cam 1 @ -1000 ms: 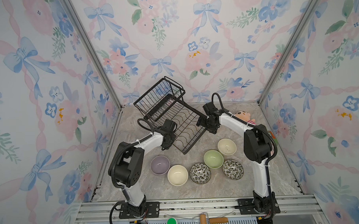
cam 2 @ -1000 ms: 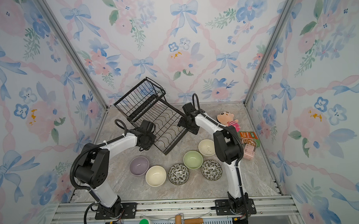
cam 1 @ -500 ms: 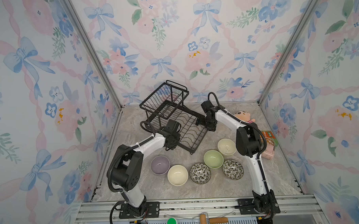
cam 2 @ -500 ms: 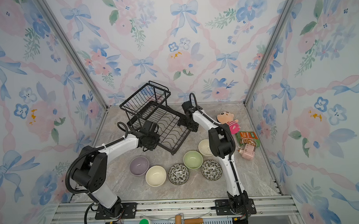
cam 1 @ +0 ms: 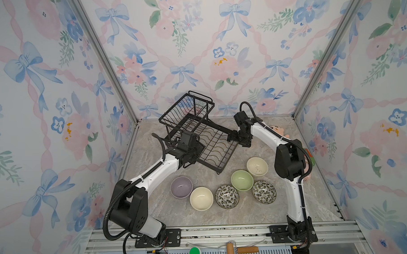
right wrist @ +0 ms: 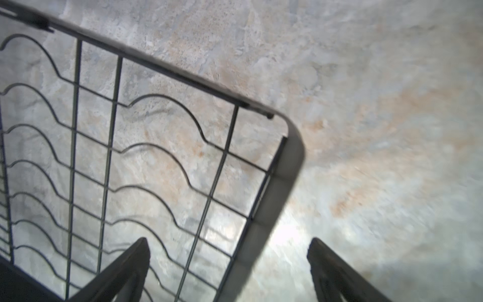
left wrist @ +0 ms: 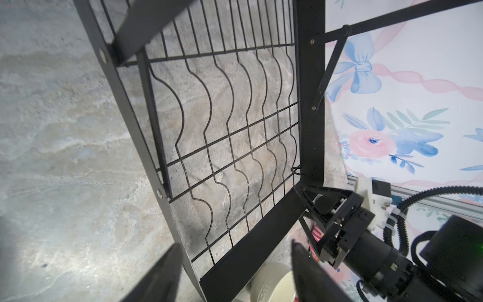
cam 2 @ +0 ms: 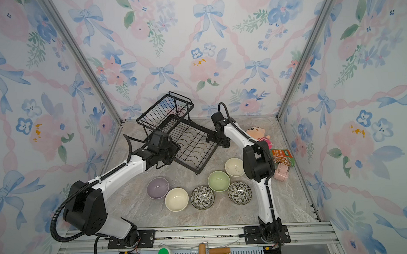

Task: Load bowls into a dish rack
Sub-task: Rotate the dish rack at the top-center of the table.

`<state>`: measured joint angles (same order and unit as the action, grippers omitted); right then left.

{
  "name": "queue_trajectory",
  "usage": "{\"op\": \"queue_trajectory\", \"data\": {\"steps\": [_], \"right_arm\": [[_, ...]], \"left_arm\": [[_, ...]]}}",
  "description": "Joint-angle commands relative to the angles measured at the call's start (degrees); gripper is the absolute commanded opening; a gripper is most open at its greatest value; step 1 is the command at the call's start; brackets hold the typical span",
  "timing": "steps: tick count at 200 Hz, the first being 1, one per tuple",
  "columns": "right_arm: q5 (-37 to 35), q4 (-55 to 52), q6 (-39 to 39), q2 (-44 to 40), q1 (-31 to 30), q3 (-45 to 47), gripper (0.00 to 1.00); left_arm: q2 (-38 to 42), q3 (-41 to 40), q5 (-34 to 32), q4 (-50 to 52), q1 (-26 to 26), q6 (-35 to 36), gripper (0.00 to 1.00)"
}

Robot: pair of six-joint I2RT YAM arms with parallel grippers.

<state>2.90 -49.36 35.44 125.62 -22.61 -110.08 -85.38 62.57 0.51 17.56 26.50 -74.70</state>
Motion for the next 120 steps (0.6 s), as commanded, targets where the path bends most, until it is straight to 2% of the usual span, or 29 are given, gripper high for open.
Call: {"op": "queue_trajectory", "data": {"steps": [1, 22, 28, 44, 55, 90, 107, 120], "right_arm": [[-2.45, 0.77, 2.28, -7.5, -1.02, 6.14, 0.96], [-4.54, 3.4, 6.74, -12.52, -3.41, 13.71, 0.96], [-5.06, 4.35, 8.25, -13.44, -4.41, 15.37, 1.0], [-5.53, 6.19, 11.49, -13.99, -7.2, 18.33, 0.96], [-5.6, 5.93, 13.47, -12.97, -8.71, 18.46, 0.87], [-7.32, 5.99, 15.7, -9.43, -11.31, 17.93, 0.71], [-7.89, 6.03, 15.01, -8.02, -11.38, 17.95, 0.6], [-8.75, 5.94, 13.62, -7.15, -11.29, 17.97, 0.47]], "left_arm": [[3.1, -0.9, 1.24, 2.03, -0.23, 13.49, 0.97], [6.97, -3.02, 0.56, 2.06, 0.28, 20.94, 0.98], [8.07, -3.63, 0.25, 2.06, 0.3, 22.91, 0.98], [11.11, -4.69, -2.0, 1.99, 0.64, 28.29, 0.98], [12.68, -4.99, -4.37, 2.04, 0.74, 31.86, 0.98], [14.67, -3.3, -10.86, 2.04, 0.83, 40.23, 0.98], [15.08, -2.76, -12.83, 1.95, 1.0, 43.06, 0.98], [15.63, -3.01, -14.85, 1.95, 1.35, 44.93, 0.98]]}}
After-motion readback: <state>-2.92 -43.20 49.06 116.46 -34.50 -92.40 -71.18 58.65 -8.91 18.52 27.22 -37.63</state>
